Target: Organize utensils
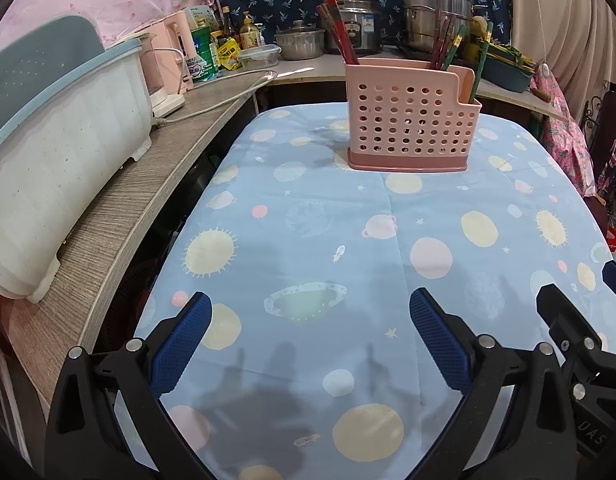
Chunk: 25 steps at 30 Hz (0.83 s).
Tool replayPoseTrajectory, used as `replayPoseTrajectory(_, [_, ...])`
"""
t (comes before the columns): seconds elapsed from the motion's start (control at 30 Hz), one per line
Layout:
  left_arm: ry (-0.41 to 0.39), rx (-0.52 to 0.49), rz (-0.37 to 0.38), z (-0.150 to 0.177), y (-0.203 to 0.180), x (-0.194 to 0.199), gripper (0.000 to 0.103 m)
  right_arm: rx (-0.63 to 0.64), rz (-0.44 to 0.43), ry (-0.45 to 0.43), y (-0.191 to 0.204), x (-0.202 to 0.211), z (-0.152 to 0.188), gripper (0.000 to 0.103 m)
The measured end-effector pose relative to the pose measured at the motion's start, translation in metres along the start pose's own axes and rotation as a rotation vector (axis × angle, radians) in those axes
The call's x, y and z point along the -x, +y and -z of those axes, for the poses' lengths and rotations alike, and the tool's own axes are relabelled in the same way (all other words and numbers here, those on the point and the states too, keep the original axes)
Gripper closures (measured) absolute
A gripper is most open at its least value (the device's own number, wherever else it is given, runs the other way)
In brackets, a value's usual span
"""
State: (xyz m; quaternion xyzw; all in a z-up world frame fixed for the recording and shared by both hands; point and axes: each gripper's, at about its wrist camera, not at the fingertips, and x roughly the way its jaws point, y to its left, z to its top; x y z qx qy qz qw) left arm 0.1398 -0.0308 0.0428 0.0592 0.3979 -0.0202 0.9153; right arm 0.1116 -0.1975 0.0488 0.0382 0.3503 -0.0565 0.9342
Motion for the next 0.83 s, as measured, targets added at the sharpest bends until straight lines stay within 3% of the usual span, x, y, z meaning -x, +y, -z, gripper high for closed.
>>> replayPoseTrajectory(0.83, [-0.009, 0.006, 0.000, 0.0007, -0.0006, 0.0033, 0.008, -0.001, 0.002, 0.001, -0.0009, -0.0004, 0.0007, 0.007])
